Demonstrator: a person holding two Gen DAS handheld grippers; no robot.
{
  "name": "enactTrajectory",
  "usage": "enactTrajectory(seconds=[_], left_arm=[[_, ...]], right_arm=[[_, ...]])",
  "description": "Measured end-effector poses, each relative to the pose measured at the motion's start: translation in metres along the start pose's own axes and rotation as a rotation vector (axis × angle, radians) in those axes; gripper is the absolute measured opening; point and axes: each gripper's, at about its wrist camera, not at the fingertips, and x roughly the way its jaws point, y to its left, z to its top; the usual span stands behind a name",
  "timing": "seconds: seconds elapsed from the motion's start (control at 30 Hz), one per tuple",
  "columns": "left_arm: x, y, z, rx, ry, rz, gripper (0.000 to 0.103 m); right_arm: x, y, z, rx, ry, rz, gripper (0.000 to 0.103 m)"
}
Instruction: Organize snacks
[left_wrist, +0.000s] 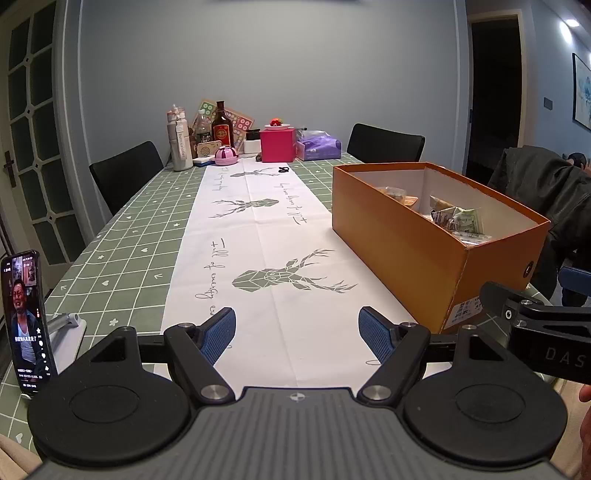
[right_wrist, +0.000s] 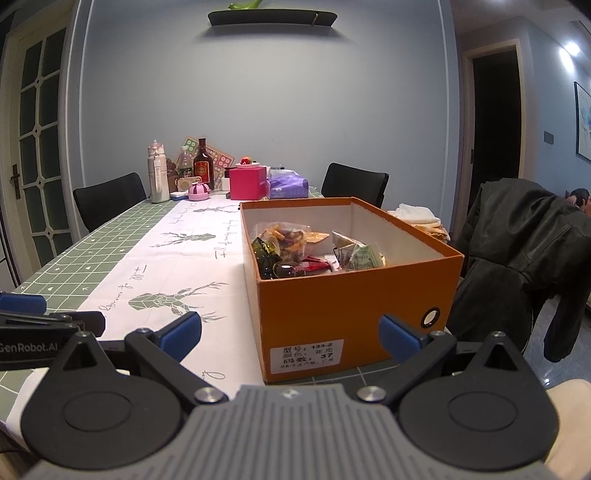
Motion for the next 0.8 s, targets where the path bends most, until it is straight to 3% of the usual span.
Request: enactTrajectory(seconds=[0.8], left_arm=[[0.0019, -0.0057, -0.0001, 0.026, 0.012, -0.029, 0.089]], right_arm=[[0.0047, -0.0046, -0.0013, 0.018, 0.032, 0.001, 0.100]])
